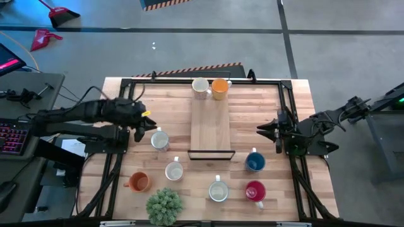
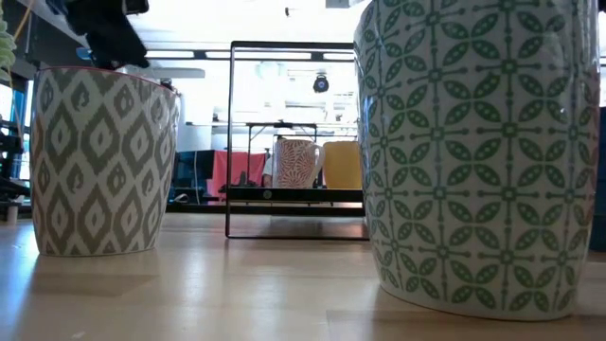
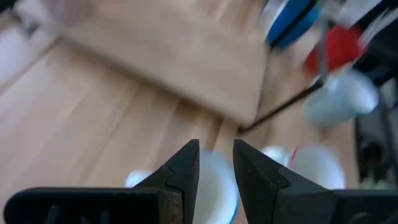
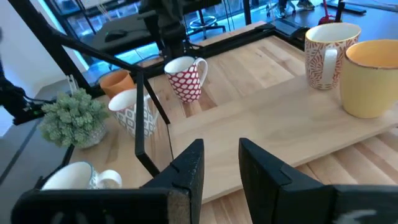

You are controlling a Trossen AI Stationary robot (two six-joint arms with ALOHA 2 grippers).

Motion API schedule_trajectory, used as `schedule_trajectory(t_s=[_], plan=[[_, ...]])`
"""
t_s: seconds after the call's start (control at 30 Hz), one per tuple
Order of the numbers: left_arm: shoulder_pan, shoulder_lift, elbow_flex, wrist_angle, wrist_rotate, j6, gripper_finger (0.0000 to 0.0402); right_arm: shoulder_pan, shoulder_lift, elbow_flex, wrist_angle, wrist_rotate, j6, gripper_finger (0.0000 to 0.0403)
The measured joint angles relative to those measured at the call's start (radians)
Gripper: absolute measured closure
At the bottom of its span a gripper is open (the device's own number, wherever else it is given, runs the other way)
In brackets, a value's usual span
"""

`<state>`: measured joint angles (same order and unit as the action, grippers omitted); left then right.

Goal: Place coffee mugs
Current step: Put the blue cup on the shelf

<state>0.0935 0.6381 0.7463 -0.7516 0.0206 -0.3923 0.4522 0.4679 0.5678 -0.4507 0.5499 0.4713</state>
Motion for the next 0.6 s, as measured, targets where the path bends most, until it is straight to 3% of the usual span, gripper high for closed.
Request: schedule_trajectory(t_s=[0.13, 0.3, 0.47, 0.6], plan=[[-0.058, -0.068, -0.146, 0.261, -0.059, -0.016, 0.0316, 0.000, -0.032, 0.000, -0.002, 0.005, 0.023, 0.0323], [-0.098, -0.046, -0.279, 0.484, -0.106, -0.034, 0.0316, 0.000, -0.034, 0.000, -0.115, -0.014, 0.117, 0.0323], [-0.121, -0.012, -0.293, 0.561, -0.107, -0.052, 0.0316, 0.000, -0.024, 0.000, -0.256, -0.137, 0.370, 0.0323], [-0.123, -0.006, -0.260, 0.568, -0.111, -0.041, 0.0316, -0.001, -0.011, 0.000, -0.222, -0.175, 0.385, 0.0323]])
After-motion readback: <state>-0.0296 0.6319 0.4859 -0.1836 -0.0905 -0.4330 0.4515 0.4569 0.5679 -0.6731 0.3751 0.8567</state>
